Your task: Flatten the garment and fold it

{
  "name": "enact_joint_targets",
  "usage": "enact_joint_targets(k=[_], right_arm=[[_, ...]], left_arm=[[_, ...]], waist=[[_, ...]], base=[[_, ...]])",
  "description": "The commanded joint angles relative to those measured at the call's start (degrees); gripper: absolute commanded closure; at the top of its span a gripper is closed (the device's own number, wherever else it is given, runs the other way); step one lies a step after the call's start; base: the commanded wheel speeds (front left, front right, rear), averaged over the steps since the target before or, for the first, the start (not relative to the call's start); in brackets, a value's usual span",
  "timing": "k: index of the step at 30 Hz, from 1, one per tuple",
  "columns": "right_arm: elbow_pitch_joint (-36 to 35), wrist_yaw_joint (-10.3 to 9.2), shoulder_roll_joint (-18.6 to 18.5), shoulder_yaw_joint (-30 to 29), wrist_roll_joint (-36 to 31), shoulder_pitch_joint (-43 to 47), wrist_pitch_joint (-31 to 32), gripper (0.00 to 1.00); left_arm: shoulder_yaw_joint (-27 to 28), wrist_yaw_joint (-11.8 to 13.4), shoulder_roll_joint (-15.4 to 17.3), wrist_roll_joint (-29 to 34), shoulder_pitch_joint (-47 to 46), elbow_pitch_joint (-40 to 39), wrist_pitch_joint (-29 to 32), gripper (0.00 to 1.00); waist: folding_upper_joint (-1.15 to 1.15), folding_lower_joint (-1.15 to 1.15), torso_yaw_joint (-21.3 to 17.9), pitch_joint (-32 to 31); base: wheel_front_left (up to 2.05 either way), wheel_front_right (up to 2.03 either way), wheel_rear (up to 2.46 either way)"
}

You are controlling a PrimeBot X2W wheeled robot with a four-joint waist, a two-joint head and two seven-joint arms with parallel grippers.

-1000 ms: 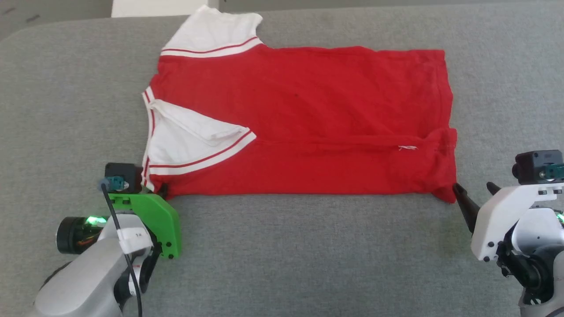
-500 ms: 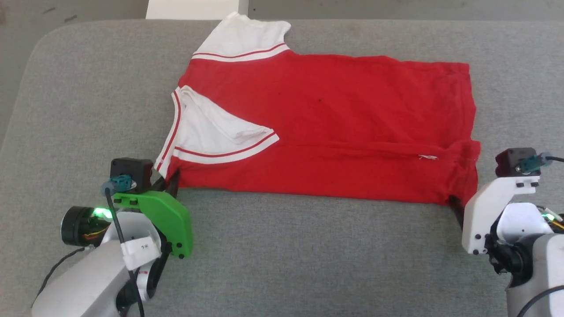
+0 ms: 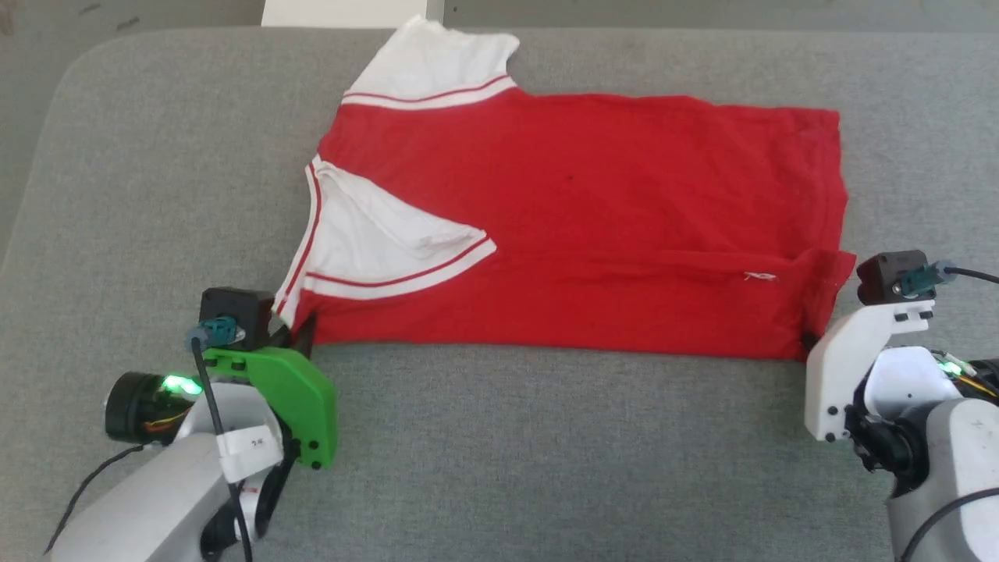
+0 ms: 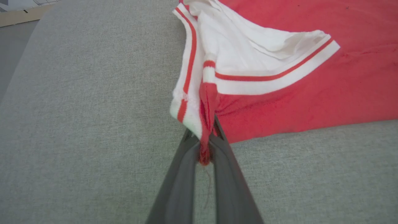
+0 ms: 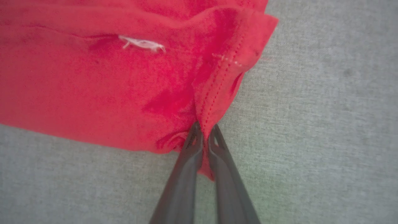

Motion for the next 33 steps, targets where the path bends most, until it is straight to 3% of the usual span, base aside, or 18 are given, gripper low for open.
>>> enact_joint_targets(k=[1, 16, 21, 27, 28, 29, 30, 31, 33], right_arm=[[1.3, -0.08, -0.9, -0.3, 0.2, 1.2, 0.5, 1.0], [-8.5, -0.08, -9.3, -0.2, 9.4, 10.2, 10.0, 1.0], [-10.1, -0.08, -9.5, -1.7, 10.0, 15.4, 11.0, 1.0], [-8.2, -0.08, -7.7, -1.4, 9.8, 18.1, 8.3, 1.0], [-7.6, -0.08, -7.4, -1.3, 9.7, 18.1, 7.8, 1.0], [-7.0, -0.08, -7.1, -1.2, 9.5, 18.1, 7.4, 1.0], [-6.5, -0.08, -6.9, -1.1, 9.1, 17.9, 6.6, 0.68], [-6.1, -0.08, -6.7, -1.2, 8.9, 17.8, 6.1, 0.0], [-5.5, -0.08, -6.4, -0.8, 8.7, 17.4, 4.7, 0.0]], left_arm=[[0.0, -0.2, 0.9, 0.1, 0.9, 0.4, 0.2, 1.0], [-3.5, -0.9, 4.5, -3.2, 9.7, -0.7, 3.6, 1.0], [-5.1, -1.7, 3.3, -5.4, 13.6, -0.2, 4.0, 1.0], [-5.9, -4.5, 0.3, -7.2, 15.4, 4.9, 2.4, 1.0], [-6.1, -5.3, -0.4, -7.3, 15.3, 5.9, 1.9, 0.8], [-6.4, -6.1, -0.7, -7.0, 15.1, 6.6, 1.6, 0.22], [-6.7, -6.7, -1.0, -6.9, 15.0, 7.5, 1.4, 0.0], [-6.8, -7.0, -1.2, -6.7, 14.9, 8.2, 1.1, 0.0], [-6.5, -7.3, -1.7, -6.6, 14.7, 9.5, 0.0, 0.0]], waist=[[0.0, 0.0, -0.4, -1.5], [0.0, 0.0, -1.2, -9.7], [0.0, 0.0, -0.9, -10.2], [0.0, 0.0, -0.7, -9.9], [0.0, 0.0, -0.7, -9.9], [0.0, 0.0, -0.7, -10.0], [0.0, 0.0, -0.7, -10.1], [0.0, 0.0, -0.7, -10.3], [0.0, 0.0, -0.6, -10.8]], base=[[0.0, 0.0, 0.0], [0.0, 0.0, 0.0], [0.0, 0.0, 0.0], [0.0, 0.0, 0.0], [0.0, 0.0, 0.0], [0.0, 0.0, 0.0], [0.0, 0.0, 0.0], [0.0, 0.0, 0.0], [0.0, 0.0, 0.0]])
